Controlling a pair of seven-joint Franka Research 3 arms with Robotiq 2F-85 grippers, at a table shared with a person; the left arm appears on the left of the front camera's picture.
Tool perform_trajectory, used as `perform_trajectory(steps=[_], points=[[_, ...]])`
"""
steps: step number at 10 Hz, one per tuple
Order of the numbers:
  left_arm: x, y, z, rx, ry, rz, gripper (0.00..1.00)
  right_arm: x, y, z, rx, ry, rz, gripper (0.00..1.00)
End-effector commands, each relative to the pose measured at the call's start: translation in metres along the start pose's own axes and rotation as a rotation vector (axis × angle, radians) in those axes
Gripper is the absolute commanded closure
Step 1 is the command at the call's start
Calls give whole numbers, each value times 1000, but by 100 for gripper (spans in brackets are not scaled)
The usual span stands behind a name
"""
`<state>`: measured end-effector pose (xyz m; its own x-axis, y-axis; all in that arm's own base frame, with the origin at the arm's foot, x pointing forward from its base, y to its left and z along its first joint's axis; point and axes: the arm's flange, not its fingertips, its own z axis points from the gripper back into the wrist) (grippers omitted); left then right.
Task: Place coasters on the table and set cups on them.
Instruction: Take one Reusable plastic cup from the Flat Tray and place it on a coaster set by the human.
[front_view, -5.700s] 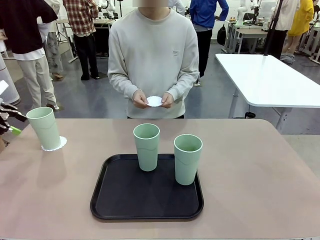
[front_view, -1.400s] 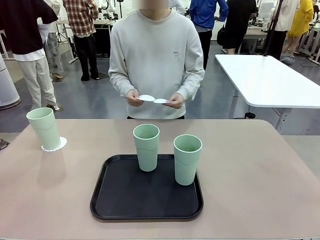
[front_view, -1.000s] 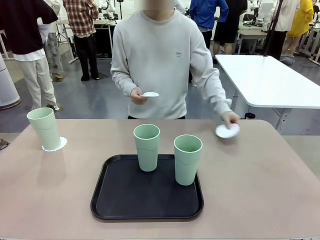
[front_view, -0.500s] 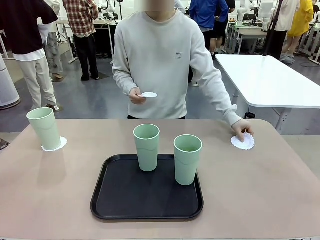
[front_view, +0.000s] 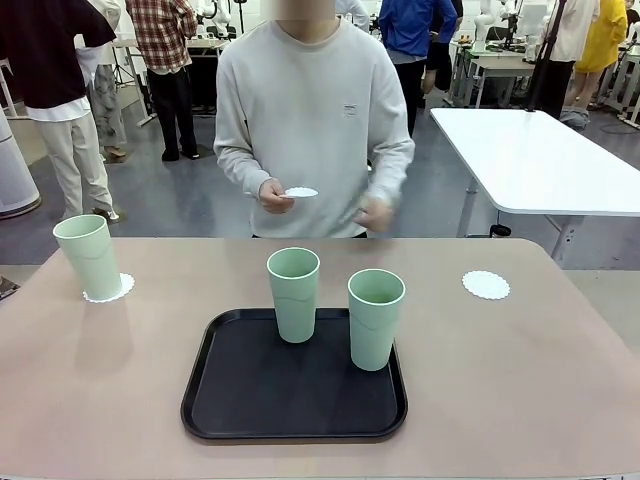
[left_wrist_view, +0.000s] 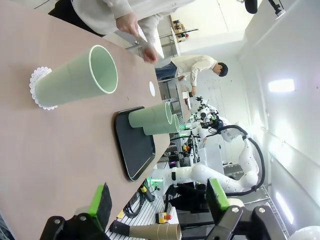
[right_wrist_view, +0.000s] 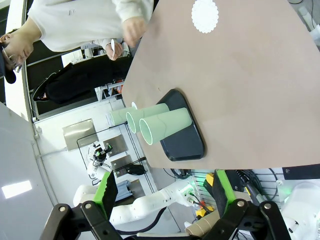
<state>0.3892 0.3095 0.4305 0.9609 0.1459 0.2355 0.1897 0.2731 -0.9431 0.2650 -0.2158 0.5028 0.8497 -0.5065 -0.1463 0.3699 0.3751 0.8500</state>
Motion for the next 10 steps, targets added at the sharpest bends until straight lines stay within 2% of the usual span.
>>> perform_trajectory(steps=[1,10], points=[[1,-1,1,-5,-17,8,0,-1,-1,0,18,4,5,0],[1,-1,1,-5,-17,8,0,-1,-1,0,18,4,5,0]])
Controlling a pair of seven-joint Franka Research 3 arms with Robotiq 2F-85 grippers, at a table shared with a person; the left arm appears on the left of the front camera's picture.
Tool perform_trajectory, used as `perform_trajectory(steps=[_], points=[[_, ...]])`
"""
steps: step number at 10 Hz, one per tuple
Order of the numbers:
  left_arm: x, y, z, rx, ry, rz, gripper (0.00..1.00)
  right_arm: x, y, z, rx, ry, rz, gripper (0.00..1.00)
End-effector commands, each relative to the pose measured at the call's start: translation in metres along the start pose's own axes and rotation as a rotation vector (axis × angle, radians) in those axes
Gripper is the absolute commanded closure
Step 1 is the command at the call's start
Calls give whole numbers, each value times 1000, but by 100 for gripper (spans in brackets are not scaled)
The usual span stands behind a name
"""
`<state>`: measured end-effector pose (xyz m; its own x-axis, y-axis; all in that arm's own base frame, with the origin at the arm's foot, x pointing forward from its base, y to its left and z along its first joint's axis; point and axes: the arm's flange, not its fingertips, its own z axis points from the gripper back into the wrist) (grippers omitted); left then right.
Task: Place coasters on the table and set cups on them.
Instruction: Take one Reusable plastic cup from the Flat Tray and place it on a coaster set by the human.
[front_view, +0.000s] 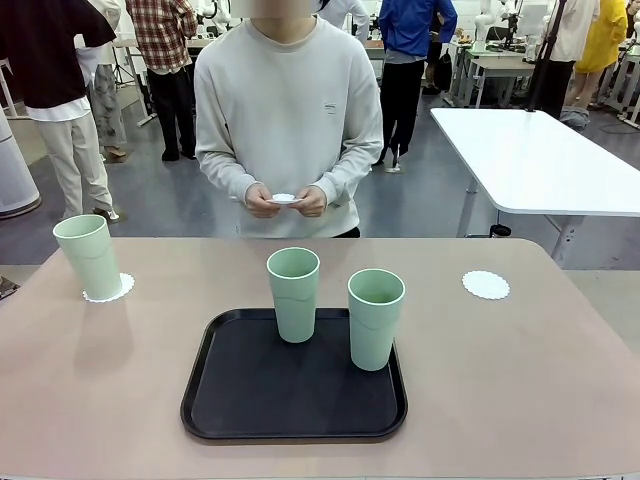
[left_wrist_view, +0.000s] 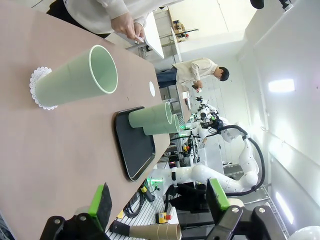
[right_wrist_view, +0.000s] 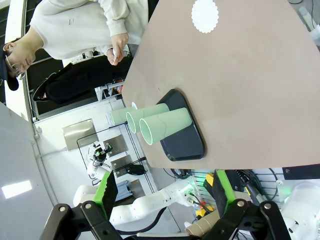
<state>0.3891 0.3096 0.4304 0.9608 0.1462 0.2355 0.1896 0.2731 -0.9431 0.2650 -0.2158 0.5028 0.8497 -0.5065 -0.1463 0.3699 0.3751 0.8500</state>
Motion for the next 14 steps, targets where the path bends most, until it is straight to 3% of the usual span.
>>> perform_trajectory(steps=[1,4,6,8,11,14], points=[[1,-1,1,-5,-17,8,0,-1,-1,0,18,4,5,0],[1,-1,1,-5,-17,8,0,4,8,5,2,-25,50,0],[1,-1,1,-5,-17,8,0,12,66,-19,-293,103,513,0],[1,-1,1,-5,-17,8,0,13,130,-67,-467,183,812,0],[1,-1,1,-5,-17,8,0,-31,173,-172,-562,236,1192,0],[1,-1,1,-5,-17,8,0,-69,154,-225,-535,339,1417,0]])
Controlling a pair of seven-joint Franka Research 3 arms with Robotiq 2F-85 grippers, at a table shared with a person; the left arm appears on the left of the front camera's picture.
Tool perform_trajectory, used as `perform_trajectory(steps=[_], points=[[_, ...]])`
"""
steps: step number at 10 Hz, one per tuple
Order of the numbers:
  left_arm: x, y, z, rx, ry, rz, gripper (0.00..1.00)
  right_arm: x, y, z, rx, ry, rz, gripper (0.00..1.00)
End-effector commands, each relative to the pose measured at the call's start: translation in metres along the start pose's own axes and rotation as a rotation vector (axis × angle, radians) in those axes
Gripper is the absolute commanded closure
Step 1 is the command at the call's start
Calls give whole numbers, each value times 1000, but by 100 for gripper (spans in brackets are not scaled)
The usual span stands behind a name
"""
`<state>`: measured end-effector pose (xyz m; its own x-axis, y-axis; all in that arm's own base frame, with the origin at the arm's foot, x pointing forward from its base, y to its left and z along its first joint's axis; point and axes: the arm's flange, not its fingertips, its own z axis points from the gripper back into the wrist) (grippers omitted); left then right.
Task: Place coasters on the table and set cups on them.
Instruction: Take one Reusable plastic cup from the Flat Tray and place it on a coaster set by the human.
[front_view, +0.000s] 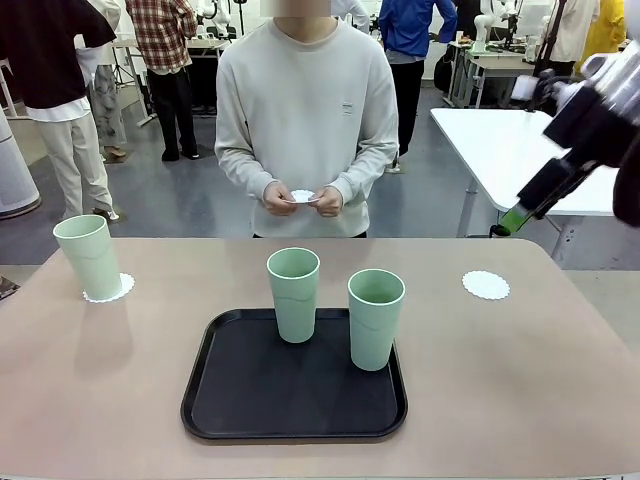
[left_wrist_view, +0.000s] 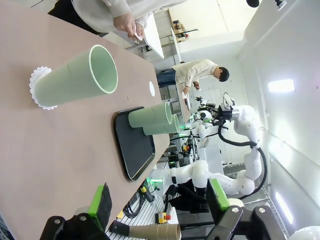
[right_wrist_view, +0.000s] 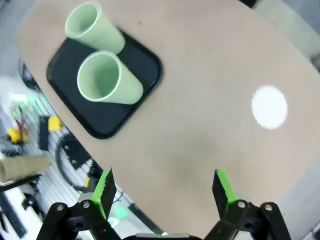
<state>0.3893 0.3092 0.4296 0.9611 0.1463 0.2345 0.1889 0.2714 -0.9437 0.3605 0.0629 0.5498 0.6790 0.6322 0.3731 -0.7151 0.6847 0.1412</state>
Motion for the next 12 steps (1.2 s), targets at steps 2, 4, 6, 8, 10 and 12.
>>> perform_trajectory(steps=[2,4,6,8,10,12], points=[[1,-2,1,-4,-17,7,0,-33,23,-30,60,-63,187,0],[1,-2,1,-4,-17,7,0,-45,23,-33,170,-16,147,0],[1,-2,1,-4,-17,7,0,-27,27,-35,50,-26,173,0],[1,-2,1,-4,-17,7,0,-27,27,-35,50,-26,173,0],[1,-2,1,-4,-17,7,0,-42,34,-46,293,-196,519,0],[1,-2,1,-4,-17,7,0,-61,14,-95,512,-325,686,0]])
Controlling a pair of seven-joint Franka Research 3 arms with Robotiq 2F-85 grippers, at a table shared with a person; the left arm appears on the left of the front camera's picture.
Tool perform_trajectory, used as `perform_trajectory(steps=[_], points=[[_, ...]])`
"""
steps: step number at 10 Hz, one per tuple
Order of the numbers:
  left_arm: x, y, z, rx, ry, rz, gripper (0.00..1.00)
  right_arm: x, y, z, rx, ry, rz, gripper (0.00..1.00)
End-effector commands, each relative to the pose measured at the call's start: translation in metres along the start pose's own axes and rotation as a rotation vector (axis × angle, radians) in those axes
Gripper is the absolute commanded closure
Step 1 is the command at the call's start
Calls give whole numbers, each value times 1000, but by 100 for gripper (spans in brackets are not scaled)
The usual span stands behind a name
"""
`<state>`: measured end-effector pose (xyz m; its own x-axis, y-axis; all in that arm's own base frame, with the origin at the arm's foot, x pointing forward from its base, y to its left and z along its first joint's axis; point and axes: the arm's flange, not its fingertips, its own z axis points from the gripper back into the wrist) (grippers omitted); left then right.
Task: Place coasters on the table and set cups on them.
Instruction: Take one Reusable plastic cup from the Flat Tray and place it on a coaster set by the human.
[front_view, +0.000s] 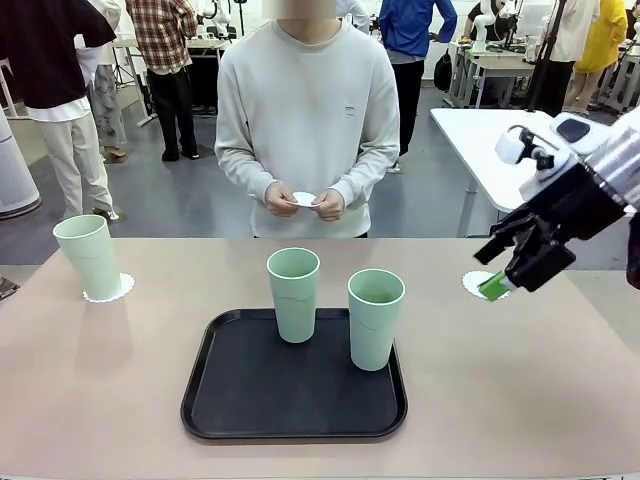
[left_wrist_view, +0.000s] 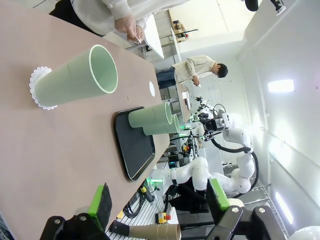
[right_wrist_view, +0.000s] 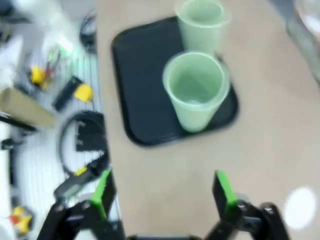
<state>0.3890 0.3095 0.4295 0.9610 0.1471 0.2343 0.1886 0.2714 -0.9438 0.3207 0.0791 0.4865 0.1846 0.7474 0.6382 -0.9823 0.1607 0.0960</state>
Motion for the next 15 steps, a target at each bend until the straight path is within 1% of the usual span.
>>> perform_trajectory(steps=[1,2,3,4,6,7,8,9,10,11,12,15], points=[[1,-2,1,-4,-16,7,0,-50,-22,-37,282,-208,211,0],[1,-2,1,-4,-16,7,0,-63,-30,-46,251,-272,226,0],[1,-2,1,-4,-16,7,0,-73,-36,-57,156,-320,235,0],[1,-2,1,-4,-16,7,0,-79,-39,-71,90,-297,228,0],[1,-2,1,-4,-16,7,0,-92,-40,-97,-31,-281,185,0],[1,-2,1,-4,-16,7,0,-94,-41,-107,-118,-266,159,0],[1,-2,1,-4,-16,7,0,-98,-38,-115,-106,-252,150,0],[1,-2,1,-4,-16,7,0,-99,-37,-118,-74,-264,134,0],[1,-2,1,-4,-16,7,0,-99,-36,-118,-53,-284,127,0],[1,-2,1,-4,-16,7,0,-98,-33,-113,9,-329,74,0],[1,-2,1,-4,-16,7,0,-86,-81,-109,-58,-257,126,0],[1,-2,1,-4,-16,7,0,-86,-81,-109,-58,-257,126,0]])
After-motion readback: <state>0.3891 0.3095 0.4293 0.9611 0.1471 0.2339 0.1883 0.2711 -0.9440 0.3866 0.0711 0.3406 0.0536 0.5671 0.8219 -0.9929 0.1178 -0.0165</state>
